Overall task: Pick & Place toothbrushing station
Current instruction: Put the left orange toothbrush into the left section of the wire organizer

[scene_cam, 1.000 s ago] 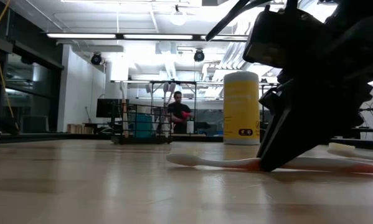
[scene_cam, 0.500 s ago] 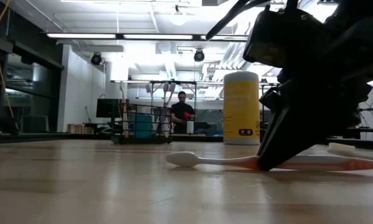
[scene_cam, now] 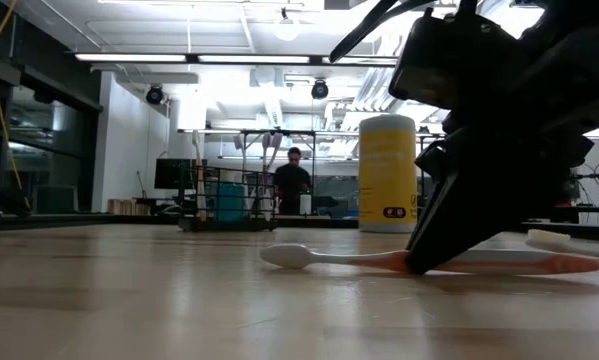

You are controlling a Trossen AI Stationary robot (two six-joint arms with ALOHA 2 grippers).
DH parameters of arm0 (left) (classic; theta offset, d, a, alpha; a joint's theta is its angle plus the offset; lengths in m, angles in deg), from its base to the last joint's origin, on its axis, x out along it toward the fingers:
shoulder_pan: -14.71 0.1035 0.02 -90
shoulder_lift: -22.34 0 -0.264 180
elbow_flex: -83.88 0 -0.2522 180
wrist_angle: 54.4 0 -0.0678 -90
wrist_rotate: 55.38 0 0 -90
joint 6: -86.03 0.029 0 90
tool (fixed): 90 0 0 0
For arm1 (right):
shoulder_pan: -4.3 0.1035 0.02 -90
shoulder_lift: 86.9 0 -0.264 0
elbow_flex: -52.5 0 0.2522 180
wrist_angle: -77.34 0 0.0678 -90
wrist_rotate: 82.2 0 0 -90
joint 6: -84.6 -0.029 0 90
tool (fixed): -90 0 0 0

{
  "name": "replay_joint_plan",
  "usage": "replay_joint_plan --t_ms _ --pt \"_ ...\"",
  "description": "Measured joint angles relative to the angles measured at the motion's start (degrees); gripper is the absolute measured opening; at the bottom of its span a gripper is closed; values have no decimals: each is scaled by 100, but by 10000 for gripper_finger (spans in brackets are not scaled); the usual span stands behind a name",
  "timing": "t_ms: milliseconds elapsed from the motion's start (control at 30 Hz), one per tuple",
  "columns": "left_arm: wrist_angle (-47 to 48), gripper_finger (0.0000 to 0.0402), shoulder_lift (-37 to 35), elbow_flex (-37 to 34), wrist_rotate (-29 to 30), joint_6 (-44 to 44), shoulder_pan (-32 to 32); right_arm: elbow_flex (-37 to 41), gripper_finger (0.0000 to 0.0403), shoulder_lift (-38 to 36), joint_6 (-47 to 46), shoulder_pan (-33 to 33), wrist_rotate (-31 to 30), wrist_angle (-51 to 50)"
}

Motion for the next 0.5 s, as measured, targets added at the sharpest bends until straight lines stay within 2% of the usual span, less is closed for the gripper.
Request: replay_joint_plan --t_ms 500 --pt "23 43 0 3 -4 0 0 13 5 -782 -170 255 -961 -834"
